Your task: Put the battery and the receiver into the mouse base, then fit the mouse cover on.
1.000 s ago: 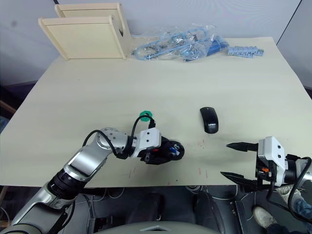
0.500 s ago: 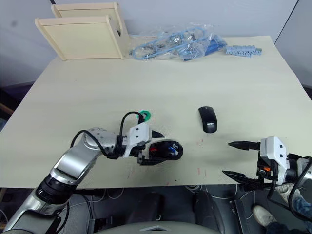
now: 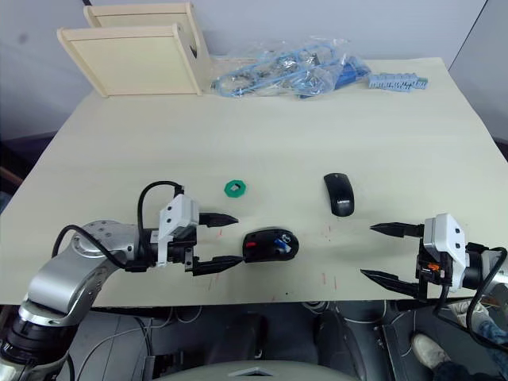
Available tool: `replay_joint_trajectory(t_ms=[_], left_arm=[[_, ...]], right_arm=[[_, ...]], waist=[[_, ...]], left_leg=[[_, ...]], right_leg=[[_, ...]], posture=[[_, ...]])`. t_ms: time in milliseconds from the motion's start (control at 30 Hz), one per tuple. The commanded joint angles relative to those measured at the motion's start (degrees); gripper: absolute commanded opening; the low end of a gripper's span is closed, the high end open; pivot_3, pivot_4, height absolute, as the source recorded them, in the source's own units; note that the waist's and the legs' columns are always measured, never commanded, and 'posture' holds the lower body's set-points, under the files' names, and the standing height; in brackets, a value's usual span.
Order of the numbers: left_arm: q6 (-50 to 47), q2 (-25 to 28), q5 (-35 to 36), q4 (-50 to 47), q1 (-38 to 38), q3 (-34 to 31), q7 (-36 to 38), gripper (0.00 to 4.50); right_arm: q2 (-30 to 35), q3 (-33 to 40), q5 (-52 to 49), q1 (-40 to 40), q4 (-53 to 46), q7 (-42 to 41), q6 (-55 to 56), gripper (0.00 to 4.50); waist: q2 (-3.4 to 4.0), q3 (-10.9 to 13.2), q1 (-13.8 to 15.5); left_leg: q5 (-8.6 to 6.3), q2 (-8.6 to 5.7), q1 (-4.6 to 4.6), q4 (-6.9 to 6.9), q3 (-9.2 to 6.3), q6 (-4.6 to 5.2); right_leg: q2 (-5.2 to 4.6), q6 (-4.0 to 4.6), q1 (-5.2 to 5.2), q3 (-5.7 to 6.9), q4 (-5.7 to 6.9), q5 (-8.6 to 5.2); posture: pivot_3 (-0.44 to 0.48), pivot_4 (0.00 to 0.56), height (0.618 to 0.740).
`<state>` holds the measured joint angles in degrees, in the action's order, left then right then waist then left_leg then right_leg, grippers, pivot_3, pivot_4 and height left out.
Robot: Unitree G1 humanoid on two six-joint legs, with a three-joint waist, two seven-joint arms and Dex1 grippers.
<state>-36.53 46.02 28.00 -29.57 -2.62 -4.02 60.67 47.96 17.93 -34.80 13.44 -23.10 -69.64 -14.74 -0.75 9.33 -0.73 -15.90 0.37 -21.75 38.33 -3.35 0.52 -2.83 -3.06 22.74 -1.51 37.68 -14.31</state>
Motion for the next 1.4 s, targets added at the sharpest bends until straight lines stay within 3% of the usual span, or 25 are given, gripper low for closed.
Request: replay_joint_trajectory(t_ms=[33, 233, 500, 667, 900, 1000, 1100, 1400], left_arm=[[-0.7, 0.7, 4.0, -3.1, 2.5, -5.8, -0.8, 4.47], [-1.5, -0.8, 8.4, -3.1, 8.3, -13.4, -3.6, 4.47], [-2.5, -4.9, 11.7, -1.1, 12.2, -21.1, -11.6, 4.47], [-0.7, -4.7, 10.4, 1.8, 11.7, -21.1, -12.3, 4.47], [0.4, -7.6, 8.0, 8.9, 2.6, -16.5, -17.6, 4.47], [1.6, -8.2, 6.2, 12.3, -0.6, -13.8, -17.7, 3.72], [3.0, -8.2, 4.0, 14.3, -2.8, -11.6, -17.9, 2.58], [5.5, -8.9, -2.9, 20.8, -11.4, -3.5, -18.6, 2.58]], right_arm=[[-0.8, 0.9, -1.5, -0.8, -0.5, 1.2, -0.3, 4.50], [-3.1, 1.7, -2.9, -2.8, -1.6, 5.6, -1.5, 4.50], [-8.1, 3.7, -3.4, 0.8, -2.5, 8.5, 2.4, 4.50], [-8.9, 4.1, -4.8, 2.9, -1.3, 4.3, 5.3, 4.50], [-10.8, 3.6, -3.5, 5.8, -0.7, 3.1, 8.8, 4.50], [-11.8, 2.7, -3.1, 6.1, -1.4, 4.0, 9.3, 4.50], [-12.4, 2.0, -2.8, 6.2, -2.0, 4.8, 9.4, 4.50], [-14.3, -0.3, -1.7, 6.4, -4.3, 7.8, 10.1, 4.50]], waist=[[0.01, 0.0, 0.1], [0.05, 0.1, 0.1], [0.06, 0.1, 0.3], [0.07, 0.1, 0.1], [0.07, 0.1, 0.3], [0.07, 0.1, 0.0], [0.07, 0.1, 0.0], [0.07, 0.1, 0.0]], left_leg=[[0.00, 0.00, 0.00, 0.00, 0.00, 0.00], [0.00, 0.00, 0.00, 0.00, -0.01, 0.00], [0.00, 0.01, -0.01, 0.00, -0.03, -0.01], [0.00, -0.01, 0.01, -0.01, 0.00, -0.01], [0.00, -0.07, 0.00, 0.00, 0.02, -0.01], [0.00, -0.06, 0.01, -0.02, 0.00, -0.01], [0.00, -0.05, 0.03, -0.02, 0.00, -0.01], [0.00, -0.09, -0.01, -0.01, -0.02, -0.02]], right_leg=[[0.00, 0.00, 0.00, 0.01, 0.00, 0.00], [-0.01, 0.00, 0.00, -0.01, -0.01, 0.00], [-0.06, 0.00, 0.00, 0.00, -0.01, 0.00], [-0.05, 0.01, 0.00, -0.02, 0.00, 0.00], [-0.07, -0.01, -0.01, 0.00, -0.01, 0.01], [-0.05, 0.00, 0.00, -0.01, 0.00, 0.01], [-0.04, 0.01, 0.01, -0.02, 0.03, 0.01], [-0.06, -0.01, 0.01, 0.00, 0.00, 0.02]], posture=[[0.000, 0.150, 0.740], [0.000, 0.150, 0.740], [0.000, 0.150, 0.740], [0.000, 0.150, 0.740], [0.000, 0.150, 0.740], [0.000, 0.150, 0.740], [0.000, 0.150, 0.740], [0.000, 0.150, 0.740]])
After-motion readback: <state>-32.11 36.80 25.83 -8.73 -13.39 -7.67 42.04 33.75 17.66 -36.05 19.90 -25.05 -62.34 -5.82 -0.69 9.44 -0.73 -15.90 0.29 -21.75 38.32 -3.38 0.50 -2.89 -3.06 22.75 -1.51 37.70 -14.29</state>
